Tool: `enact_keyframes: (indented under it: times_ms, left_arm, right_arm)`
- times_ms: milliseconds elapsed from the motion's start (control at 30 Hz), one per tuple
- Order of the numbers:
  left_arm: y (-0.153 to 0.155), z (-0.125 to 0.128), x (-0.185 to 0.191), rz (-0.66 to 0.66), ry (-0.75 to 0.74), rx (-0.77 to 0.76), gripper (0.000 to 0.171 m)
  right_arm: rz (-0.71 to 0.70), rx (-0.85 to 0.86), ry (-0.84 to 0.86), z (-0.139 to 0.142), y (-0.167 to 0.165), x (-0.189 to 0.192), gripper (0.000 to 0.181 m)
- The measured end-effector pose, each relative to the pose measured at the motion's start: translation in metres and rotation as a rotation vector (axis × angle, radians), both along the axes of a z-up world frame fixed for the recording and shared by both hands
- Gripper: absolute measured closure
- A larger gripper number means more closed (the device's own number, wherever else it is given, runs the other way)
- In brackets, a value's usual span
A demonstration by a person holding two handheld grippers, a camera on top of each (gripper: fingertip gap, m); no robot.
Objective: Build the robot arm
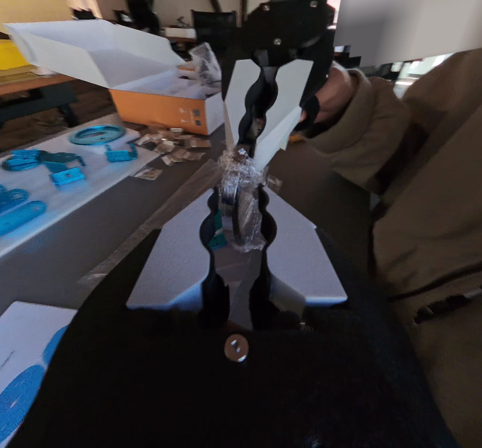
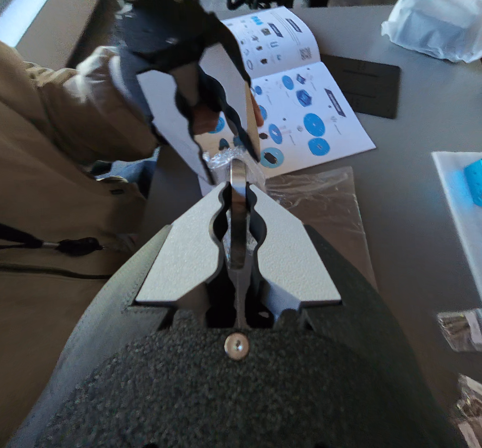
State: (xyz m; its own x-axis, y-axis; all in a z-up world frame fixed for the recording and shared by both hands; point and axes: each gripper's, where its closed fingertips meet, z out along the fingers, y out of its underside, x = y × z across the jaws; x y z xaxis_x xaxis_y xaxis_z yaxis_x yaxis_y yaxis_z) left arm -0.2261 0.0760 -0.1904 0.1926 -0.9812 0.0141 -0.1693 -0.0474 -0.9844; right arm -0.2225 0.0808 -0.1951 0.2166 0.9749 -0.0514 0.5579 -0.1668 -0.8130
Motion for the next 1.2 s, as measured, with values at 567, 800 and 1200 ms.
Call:
enact_keyframes:
  times_ms: [567, 800, 1200]
  left_arm:
    - [-0.014, 0.0, -0.002, -0.189, -0.148, -0.143, 0.162]
    - [-0.011, -0.002, 0.006, -0.174, 0.004, -0.064, 0.162]
    - [-0.01, -0.004, -0.01, -0.14, -0.089, -0.064, 0.162]
  right_arm:
    - [0.147, -0.237, 0.219, 0.009, -0.014, 0.017, 0.173]
    - [0.173, -0.195, 0.083, -0.006, -0.014, 0.0, 0.171]
    - [0.163, -0.224, 0.156, 0.012, -0.008, 0.01, 0.172]
